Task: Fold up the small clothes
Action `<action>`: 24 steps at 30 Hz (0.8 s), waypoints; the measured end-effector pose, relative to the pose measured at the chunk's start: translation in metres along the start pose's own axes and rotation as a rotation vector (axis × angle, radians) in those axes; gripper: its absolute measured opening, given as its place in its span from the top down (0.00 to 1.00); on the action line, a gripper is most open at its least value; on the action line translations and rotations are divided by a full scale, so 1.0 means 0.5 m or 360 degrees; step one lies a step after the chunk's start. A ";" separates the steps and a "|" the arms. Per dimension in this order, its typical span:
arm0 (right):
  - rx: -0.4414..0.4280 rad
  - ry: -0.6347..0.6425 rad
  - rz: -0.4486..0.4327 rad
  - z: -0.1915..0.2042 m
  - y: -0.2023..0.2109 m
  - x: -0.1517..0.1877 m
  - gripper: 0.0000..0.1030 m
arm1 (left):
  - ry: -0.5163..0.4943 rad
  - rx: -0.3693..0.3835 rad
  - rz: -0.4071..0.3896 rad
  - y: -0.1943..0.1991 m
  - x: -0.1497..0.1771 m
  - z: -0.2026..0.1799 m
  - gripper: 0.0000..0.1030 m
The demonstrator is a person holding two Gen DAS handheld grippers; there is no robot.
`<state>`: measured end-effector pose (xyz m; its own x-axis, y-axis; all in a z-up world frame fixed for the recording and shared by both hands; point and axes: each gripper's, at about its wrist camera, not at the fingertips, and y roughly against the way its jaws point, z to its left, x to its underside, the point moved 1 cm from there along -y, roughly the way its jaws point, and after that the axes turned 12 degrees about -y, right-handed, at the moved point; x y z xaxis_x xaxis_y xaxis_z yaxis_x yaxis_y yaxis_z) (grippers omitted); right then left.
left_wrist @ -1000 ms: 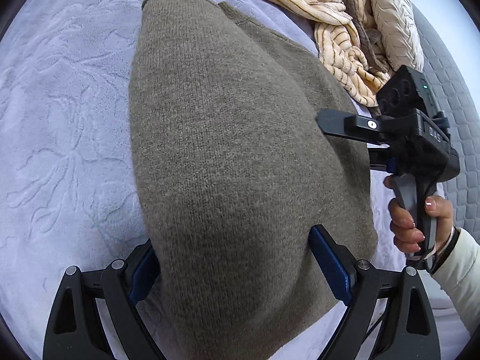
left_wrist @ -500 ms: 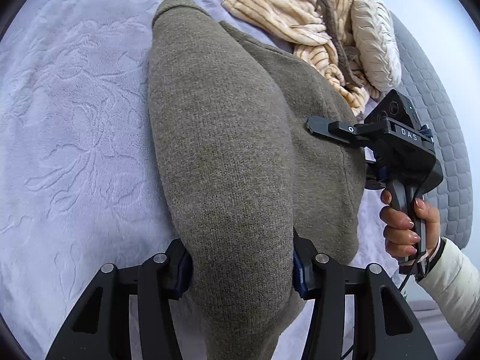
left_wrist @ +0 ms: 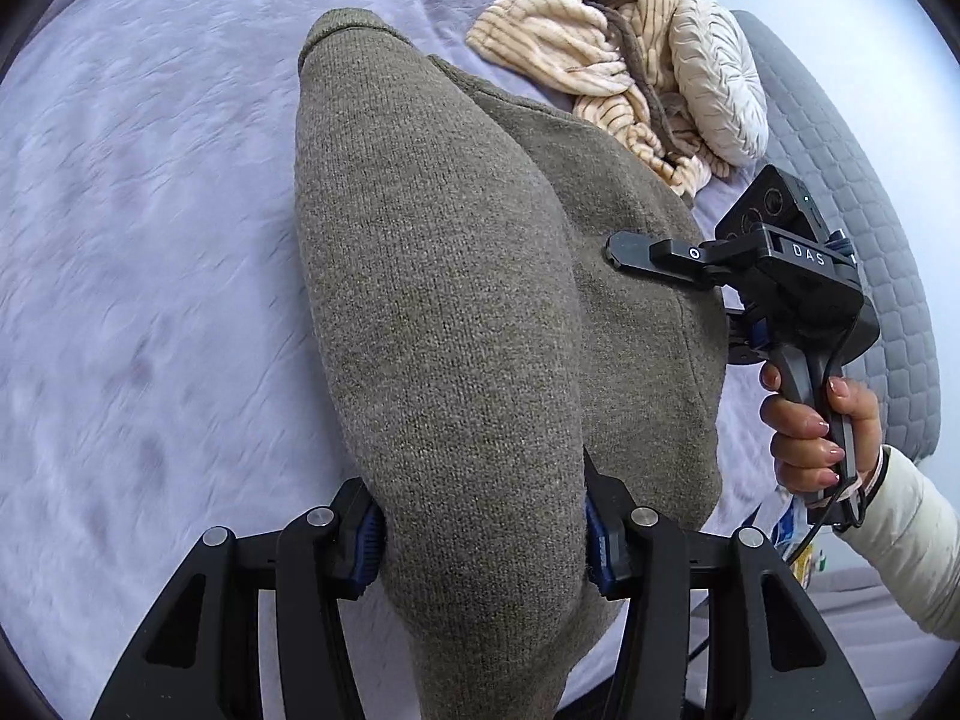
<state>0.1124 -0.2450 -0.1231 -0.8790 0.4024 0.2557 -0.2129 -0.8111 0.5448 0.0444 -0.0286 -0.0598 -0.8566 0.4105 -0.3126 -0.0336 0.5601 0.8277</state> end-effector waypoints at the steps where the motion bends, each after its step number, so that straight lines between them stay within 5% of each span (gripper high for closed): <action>1: -0.0002 -0.0005 0.0016 -0.001 -0.015 0.013 0.62 | 0.0015 -0.0025 0.0011 0.009 0.021 0.007 0.49; 6: 0.0028 -0.0022 0.0113 -0.014 -0.116 0.041 0.62 | 0.0075 -0.0115 0.0058 0.016 0.102 0.055 0.48; 12: 0.0250 0.0019 0.0151 -0.045 -0.195 0.042 0.62 | 0.0243 -0.0143 0.0143 -0.011 0.161 0.128 0.47; 23: 0.0554 0.0170 -0.0059 0.018 -0.085 0.082 0.40 | 0.0187 -0.0412 0.0142 0.039 0.148 0.080 0.42; 24: 0.0587 0.0181 -0.0081 0.018 -0.070 0.094 0.39 | 0.0186 -0.0429 0.0128 0.048 0.152 0.078 0.31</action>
<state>0.0824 -0.1937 -0.1230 -0.9173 0.3720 0.1422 -0.1080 -0.5760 0.8103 -0.0014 0.0440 -0.0821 -0.9151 0.3512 -0.1983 -0.0856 0.3114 0.9464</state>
